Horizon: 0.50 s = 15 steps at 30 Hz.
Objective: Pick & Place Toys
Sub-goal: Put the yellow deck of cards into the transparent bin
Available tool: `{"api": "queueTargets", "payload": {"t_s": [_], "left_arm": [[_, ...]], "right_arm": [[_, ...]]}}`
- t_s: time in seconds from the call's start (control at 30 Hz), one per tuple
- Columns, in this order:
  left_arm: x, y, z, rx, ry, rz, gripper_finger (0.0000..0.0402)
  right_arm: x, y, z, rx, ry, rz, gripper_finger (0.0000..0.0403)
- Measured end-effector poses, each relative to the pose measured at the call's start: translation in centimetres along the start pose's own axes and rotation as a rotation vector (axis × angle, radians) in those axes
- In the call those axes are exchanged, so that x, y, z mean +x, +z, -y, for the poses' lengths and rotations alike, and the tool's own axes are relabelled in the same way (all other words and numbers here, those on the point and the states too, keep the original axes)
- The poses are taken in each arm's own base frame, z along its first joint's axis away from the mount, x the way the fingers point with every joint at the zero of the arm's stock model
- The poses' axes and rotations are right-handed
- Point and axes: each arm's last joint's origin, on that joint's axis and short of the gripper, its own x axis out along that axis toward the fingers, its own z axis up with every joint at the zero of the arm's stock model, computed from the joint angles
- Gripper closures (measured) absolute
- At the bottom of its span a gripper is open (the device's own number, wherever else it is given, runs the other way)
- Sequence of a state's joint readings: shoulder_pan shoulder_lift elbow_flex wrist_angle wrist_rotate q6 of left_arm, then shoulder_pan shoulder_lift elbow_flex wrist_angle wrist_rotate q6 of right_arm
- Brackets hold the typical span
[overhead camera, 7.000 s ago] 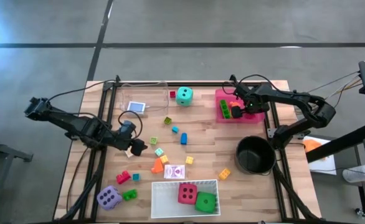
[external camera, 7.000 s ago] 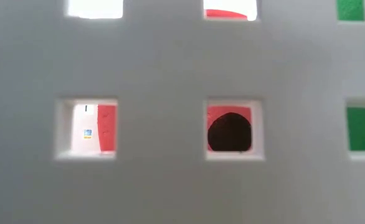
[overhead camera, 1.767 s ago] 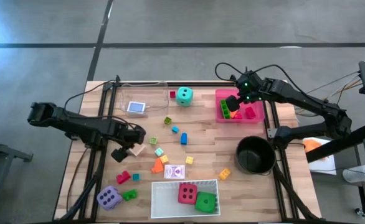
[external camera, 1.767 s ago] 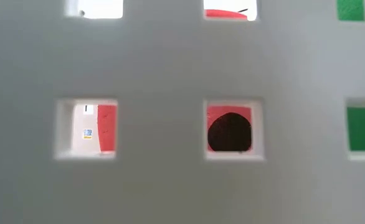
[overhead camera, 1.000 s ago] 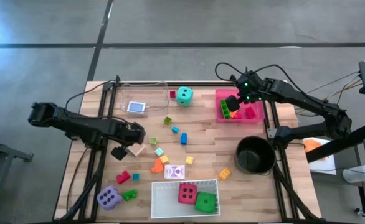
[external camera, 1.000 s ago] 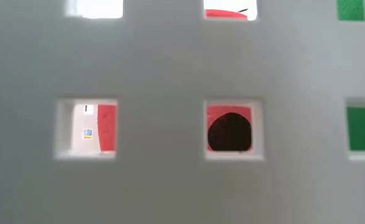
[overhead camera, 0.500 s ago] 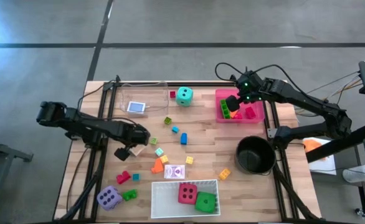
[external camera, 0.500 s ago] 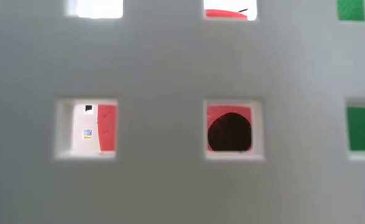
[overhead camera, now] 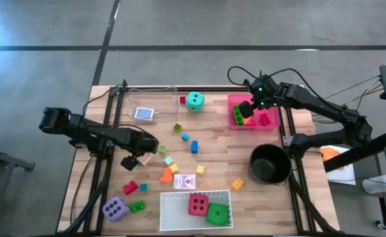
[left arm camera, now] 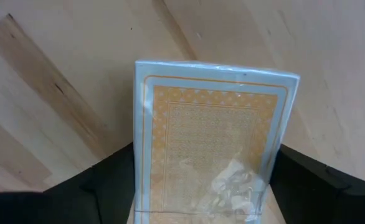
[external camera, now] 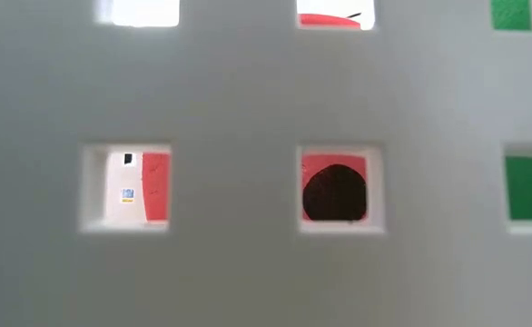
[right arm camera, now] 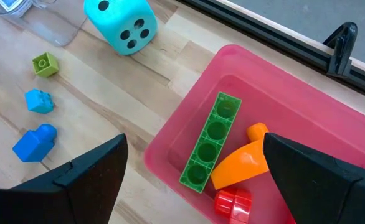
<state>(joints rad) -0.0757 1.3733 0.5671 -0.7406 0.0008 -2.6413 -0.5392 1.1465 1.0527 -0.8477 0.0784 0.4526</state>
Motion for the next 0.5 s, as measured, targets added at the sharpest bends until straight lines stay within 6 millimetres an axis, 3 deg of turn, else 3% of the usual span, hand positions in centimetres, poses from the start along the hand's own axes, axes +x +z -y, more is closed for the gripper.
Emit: {"api": "queueTargets", "payload": {"t_s": [0.5], "left_arm": [[-1.7, 0.3, 0.2, -0.024, -0.046, -0.13, 0.0095]], "right_arm": [[0.0, 0.0, 0.0, 0.0, 0.0, 0.0, 0.0037]]}}
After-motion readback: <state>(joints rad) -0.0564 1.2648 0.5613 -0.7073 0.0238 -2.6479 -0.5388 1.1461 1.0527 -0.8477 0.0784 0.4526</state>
